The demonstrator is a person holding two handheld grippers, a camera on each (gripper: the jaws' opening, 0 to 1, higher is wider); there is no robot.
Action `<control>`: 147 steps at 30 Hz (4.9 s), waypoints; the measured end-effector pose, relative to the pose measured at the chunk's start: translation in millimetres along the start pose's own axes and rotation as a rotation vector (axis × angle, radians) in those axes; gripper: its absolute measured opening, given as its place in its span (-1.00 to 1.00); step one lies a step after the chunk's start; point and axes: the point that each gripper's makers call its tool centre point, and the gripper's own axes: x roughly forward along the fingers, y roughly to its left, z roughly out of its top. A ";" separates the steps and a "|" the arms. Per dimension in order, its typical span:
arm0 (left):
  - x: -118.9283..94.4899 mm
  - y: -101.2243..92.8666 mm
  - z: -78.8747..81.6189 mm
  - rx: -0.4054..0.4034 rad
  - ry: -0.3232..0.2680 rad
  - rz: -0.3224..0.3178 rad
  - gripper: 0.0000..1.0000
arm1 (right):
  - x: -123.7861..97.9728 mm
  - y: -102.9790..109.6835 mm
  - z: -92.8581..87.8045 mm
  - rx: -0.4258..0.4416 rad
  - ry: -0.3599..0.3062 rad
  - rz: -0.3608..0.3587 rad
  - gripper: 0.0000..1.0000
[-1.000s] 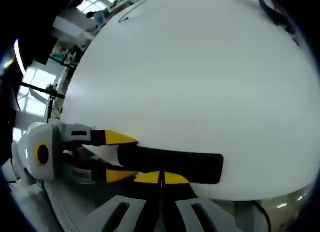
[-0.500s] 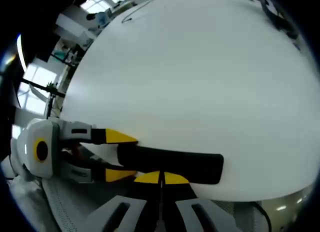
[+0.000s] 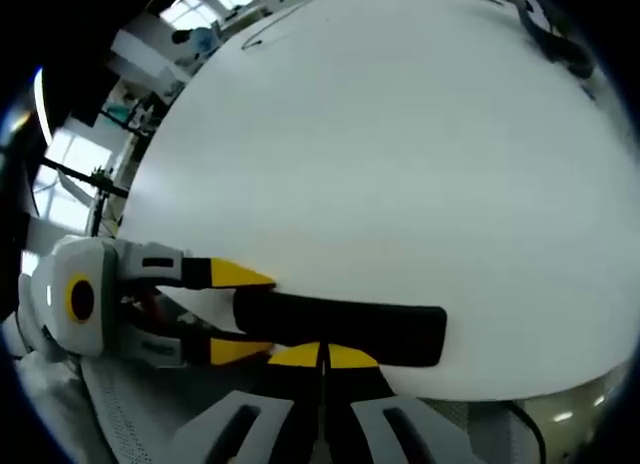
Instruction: Press the specified remote control buttons in sequence, fully releasing each button before pressing the next.
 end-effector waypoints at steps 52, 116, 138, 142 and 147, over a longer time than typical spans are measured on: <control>2.6 -9.2 3.3 0.038 -0.007 -0.040 -0.51 | 1.1 10.2 6.4 0.153 0.005 0.162 -1.00; 2.4 -8.7 2.2 0.032 -0.019 -0.051 -0.52 | 7.9 19.7 9.4 0.104 -0.007 0.124 -1.00; 3.6 -7.0 3.4 0.016 0.003 -0.032 -0.51 | 6.8 20.6 10.2 0.091 -0.007 0.132 -1.00; 4.0 -6.6 3.7 0.021 -0.002 -0.031 -0.51 | 5.8 20.2 11.5 0.064 -0.013 0.110 -1.00; 5.7 -6.8 4.9 0.020 -0.001 -0.026 -0.51 | -2.8 19.7 18.6 0.031 -0.069 0.094 -1.00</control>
